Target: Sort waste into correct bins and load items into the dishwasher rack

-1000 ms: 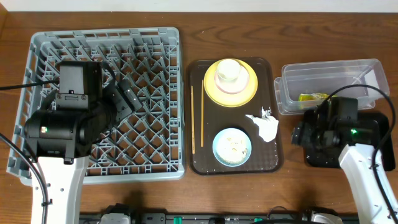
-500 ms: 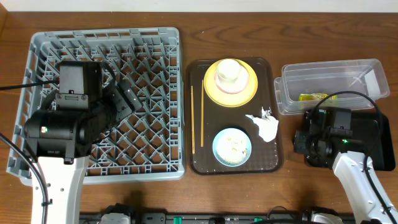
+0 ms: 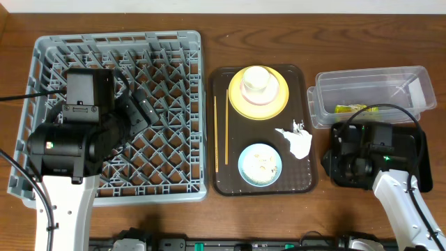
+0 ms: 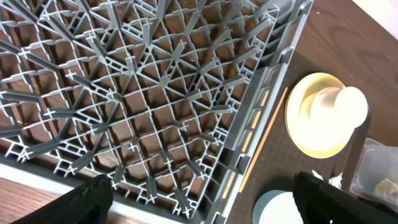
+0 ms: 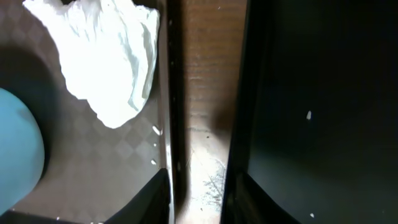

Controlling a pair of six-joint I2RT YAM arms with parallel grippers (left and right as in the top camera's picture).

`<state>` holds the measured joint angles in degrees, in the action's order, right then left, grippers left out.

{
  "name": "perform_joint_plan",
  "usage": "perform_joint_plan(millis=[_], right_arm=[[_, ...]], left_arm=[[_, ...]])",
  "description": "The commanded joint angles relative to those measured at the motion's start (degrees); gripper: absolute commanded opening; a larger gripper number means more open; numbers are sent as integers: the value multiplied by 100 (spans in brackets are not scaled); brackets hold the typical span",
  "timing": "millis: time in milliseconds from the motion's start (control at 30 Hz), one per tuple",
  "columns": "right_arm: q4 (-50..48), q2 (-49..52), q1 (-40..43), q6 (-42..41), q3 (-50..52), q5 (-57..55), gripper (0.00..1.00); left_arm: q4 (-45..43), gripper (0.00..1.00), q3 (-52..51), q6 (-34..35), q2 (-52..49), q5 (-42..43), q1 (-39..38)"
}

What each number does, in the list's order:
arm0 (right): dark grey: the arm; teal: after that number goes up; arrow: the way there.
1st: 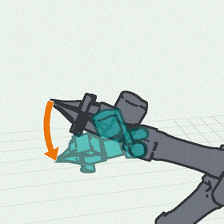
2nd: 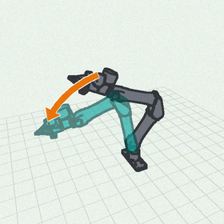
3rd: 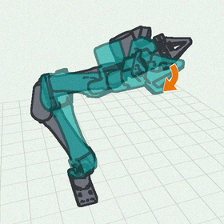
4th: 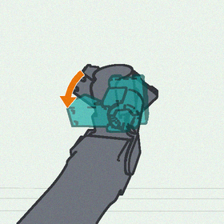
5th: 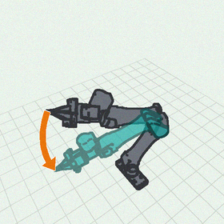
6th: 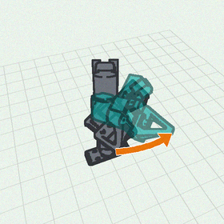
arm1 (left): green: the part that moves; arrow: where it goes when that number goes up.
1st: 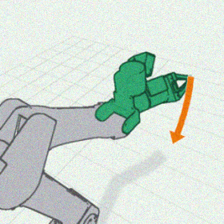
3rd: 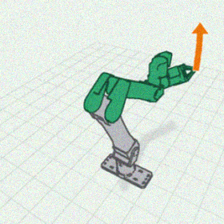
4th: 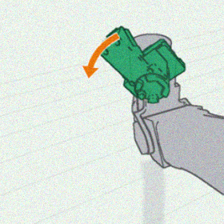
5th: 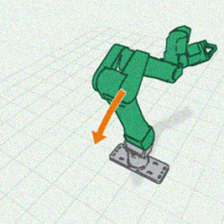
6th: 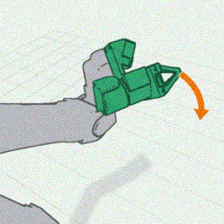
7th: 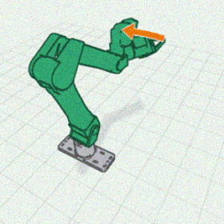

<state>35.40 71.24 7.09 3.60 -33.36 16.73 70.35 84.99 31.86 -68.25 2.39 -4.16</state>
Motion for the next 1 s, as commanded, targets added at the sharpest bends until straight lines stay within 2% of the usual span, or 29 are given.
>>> perform_joint_plan(millis=[0,67,167,267,967], right_arm=[[85,-9,-42,260,33,155,29],[133,-9,-42,343,33,155,27],[146,-9,-42,409,33,153,19],[144,-9,-42,446,33,151,1],[125,-9,-42,743,33,-350,1]], left_arm=[[7,94,26,-33,9,-50,24],[9,94,26,-33,9,-50,24],[9,94,26,-33,9,-50,24],[9,94,26,-33,9,-50,24],[9,94,26,-33,9,-50,24]])
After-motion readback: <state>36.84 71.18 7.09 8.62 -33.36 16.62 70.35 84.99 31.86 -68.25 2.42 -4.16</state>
